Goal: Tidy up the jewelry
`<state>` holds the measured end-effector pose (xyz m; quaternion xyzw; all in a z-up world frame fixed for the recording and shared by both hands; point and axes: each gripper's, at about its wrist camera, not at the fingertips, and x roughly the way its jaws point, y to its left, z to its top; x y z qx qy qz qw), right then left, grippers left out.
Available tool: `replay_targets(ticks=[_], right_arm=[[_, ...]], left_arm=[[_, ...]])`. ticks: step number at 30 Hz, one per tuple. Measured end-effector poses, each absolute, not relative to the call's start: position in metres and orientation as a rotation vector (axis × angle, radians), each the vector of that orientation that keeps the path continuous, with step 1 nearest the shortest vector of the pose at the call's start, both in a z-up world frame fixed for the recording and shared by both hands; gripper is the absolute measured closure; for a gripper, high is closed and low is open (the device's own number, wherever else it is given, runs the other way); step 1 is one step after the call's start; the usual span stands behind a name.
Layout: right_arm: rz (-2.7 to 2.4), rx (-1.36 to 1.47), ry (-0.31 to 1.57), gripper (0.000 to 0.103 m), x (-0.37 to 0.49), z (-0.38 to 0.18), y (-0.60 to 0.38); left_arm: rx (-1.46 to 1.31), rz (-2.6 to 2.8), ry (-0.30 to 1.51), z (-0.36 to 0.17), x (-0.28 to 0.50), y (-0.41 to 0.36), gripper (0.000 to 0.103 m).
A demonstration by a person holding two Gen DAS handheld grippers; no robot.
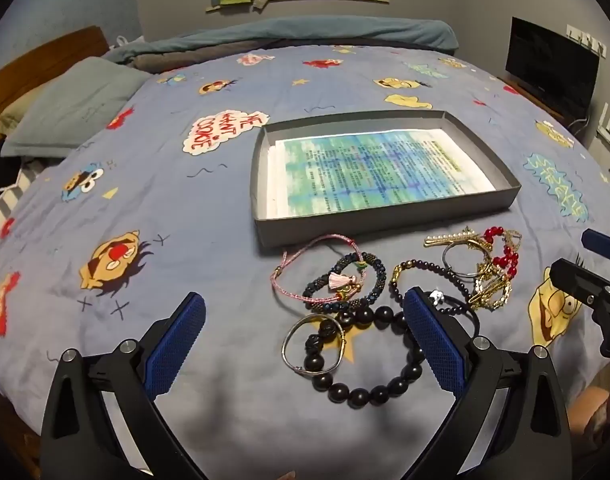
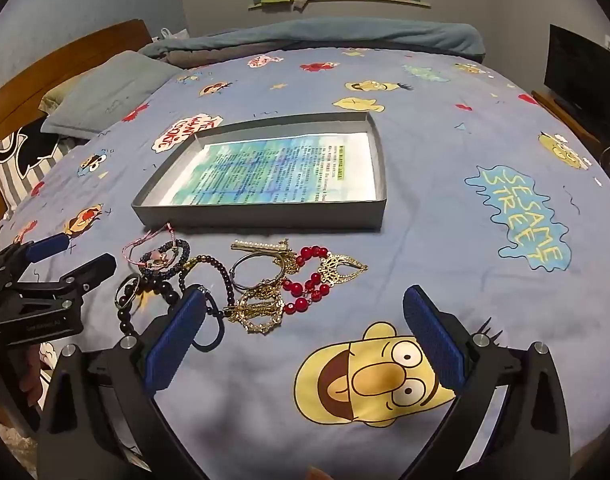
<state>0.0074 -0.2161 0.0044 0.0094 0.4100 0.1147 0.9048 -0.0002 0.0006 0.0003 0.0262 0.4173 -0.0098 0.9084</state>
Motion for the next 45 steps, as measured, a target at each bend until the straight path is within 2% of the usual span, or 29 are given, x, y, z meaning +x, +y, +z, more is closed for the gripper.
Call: replay_targets(ticks=[10, 12, 45], right_arm=[[0.246, 0.015, 0.844, 0.006, 0.007, 0.004, -0.216], [0.247, 0.013, 0.846, 0.006, 0.008, 0.005, -0.216], [0.226, -0.007, 0.842, 0.006, 0.01, 0.003, -0.214]], left_arm=[[-0.005, -0.012, 0.845, 0.008, -0.009, 0.036, 0.005], [0.066, -0.017, 0.863, -0.001, 0.0, 0.004, 0.005], [0.065, -0.021, 0.864, 0.0, -0.002, 0.0, 0.005]])
